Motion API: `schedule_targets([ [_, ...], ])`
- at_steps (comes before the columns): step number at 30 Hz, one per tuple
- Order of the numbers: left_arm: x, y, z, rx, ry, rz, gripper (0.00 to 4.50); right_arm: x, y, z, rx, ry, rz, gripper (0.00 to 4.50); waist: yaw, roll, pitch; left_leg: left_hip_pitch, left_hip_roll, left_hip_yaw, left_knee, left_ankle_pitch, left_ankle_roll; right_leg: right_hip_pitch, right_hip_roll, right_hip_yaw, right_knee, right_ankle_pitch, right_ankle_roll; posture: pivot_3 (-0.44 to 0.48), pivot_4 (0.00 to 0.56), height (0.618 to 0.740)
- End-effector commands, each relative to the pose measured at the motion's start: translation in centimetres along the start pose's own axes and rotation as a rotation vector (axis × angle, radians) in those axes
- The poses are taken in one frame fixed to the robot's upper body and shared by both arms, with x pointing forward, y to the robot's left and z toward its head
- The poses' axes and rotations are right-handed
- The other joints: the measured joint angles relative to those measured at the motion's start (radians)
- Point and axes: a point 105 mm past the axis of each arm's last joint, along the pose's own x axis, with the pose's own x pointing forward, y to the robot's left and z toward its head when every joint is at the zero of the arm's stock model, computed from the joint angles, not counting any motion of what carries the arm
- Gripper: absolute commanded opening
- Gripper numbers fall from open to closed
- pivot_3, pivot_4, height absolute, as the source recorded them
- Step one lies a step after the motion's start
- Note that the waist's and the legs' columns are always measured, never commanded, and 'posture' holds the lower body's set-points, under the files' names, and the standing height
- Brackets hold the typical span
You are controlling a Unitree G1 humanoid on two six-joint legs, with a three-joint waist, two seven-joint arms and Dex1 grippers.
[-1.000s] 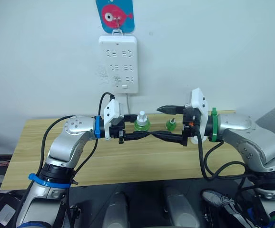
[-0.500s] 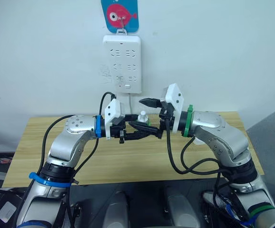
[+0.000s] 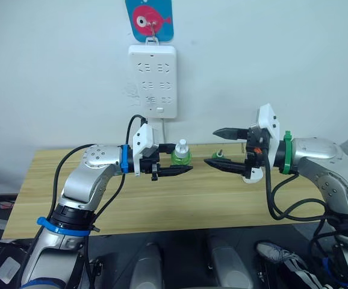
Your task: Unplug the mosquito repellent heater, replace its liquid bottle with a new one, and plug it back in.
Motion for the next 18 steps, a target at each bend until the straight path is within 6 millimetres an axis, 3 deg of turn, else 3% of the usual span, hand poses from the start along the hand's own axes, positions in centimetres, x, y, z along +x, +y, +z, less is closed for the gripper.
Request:
schedule_targets([
  [1,0.3,-0.2,1.2,0.046,-0.026,-0.019,2.34,1.6,1.3,2.3,-0.056,-0.072,0.049,4.50,-0.005,0.000,0.000,0.000,0.000,0.000,0.000,0.000,0.000,0.000,0.000,0.000,0.000,0.000,0.000,-0.124,0.173,0.725],
  [9,0.7,-0.4,1.2,0.055,-0.025,-0.032,2.34,4.0,1.5,3.1,-0.049,-0.119,0.085,4.50,-0.006,0.000,0.000,-0.001,0.000,0.000,0.000,0.000,0.000,0.000,0.000,0.000,-0.001,0.000,0.000,-0.113,0.173,0.725],
  [12,0.7,-0.5,1.2,0.052,-0.025,-0.030,2.34,4.2,1.7,3.2,-0.057,-0.122,0.110,3.94,-0.005,0.000,0.000,-0.001,0.000,0.000,0.000,0.000,0.000,0.000,0.000,0.000,-0.001,0.000,0.000,-0.110,0.174,0.725],
  [18,0.6,-0.5,1.1,0.037,-0.024,-0.024,2.34,4.2,1.8,3.3,-0.046,-0.134,0.143,1.64,-0.006,0.000,0.000,0.000,0.000,0.000,0.000,0.000,0.000,0.000,0.000,0.000,0.000,0.000,0.000,-0.110,0.175,0.725],
])
